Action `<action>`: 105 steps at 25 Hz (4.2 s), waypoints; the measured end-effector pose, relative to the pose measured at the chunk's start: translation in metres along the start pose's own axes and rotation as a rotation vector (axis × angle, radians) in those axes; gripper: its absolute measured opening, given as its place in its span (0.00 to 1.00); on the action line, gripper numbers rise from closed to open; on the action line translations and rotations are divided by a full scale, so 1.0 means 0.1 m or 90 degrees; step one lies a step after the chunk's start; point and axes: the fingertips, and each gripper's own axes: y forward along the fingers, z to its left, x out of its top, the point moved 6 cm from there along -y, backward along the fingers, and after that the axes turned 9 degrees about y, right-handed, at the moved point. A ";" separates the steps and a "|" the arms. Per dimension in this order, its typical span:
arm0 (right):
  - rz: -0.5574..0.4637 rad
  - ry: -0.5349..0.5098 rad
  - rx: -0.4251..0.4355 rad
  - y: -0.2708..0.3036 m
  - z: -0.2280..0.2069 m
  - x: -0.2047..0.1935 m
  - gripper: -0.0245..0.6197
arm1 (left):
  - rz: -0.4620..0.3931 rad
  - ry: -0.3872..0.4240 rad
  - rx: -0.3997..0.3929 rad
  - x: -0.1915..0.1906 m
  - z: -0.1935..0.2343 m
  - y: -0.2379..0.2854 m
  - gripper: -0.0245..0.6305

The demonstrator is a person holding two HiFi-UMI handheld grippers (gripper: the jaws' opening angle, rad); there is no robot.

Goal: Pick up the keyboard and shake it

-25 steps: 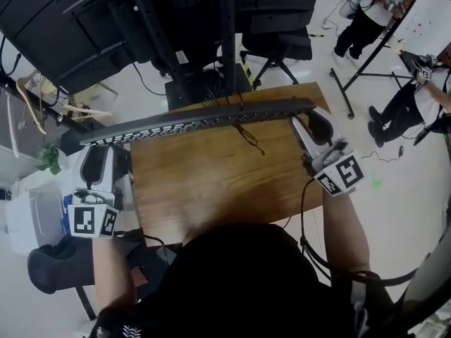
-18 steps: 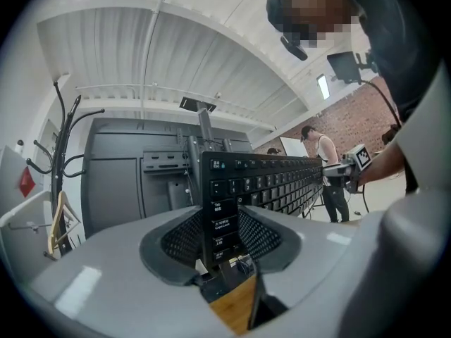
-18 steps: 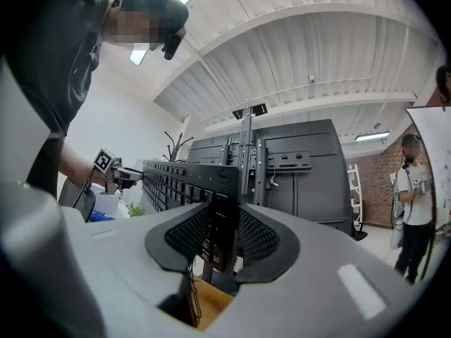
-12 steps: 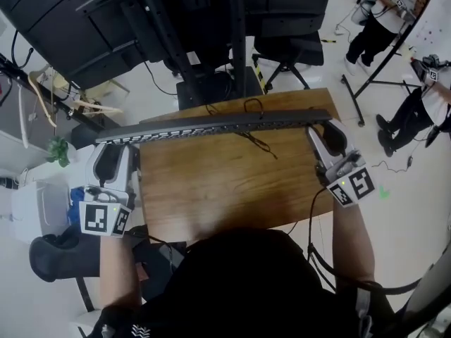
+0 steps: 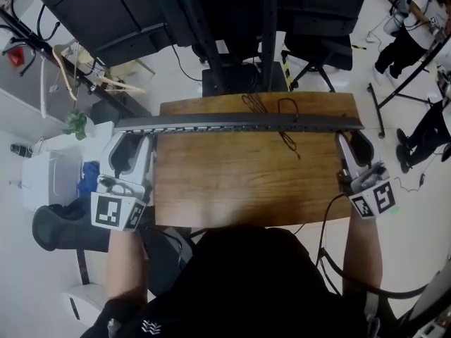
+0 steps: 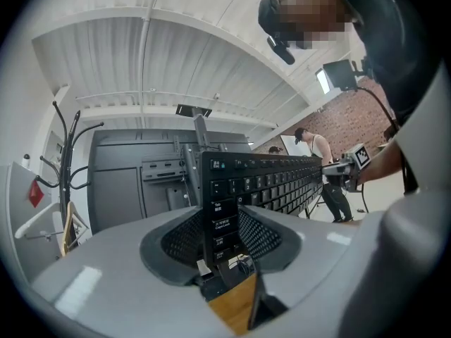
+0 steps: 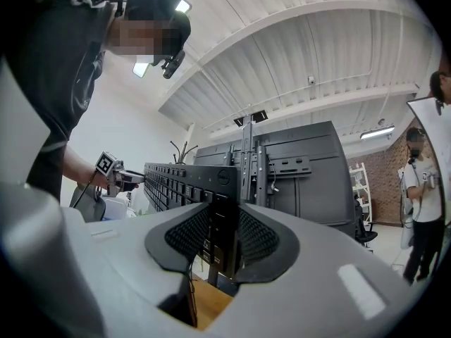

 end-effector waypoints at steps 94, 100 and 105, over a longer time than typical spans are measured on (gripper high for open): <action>0.001 -0.020 -0.012 0.12 0.53 0.11 0.23 | -0.029 -0.018 -0.017 -0.08 0.38 -0.30 0.27; -0.002 -0.017 -0.015 0.15 0.54 -0.01 0.23 | -0.020 -0.018 -0.025 -0.11 0.42 -0.34 0.27; 0.006 -0.010 -0.019 0.15 0.50 -0.03 0.23 | -0.017 -0.023 -0.023 -0.12 0.38 -0.27 0.27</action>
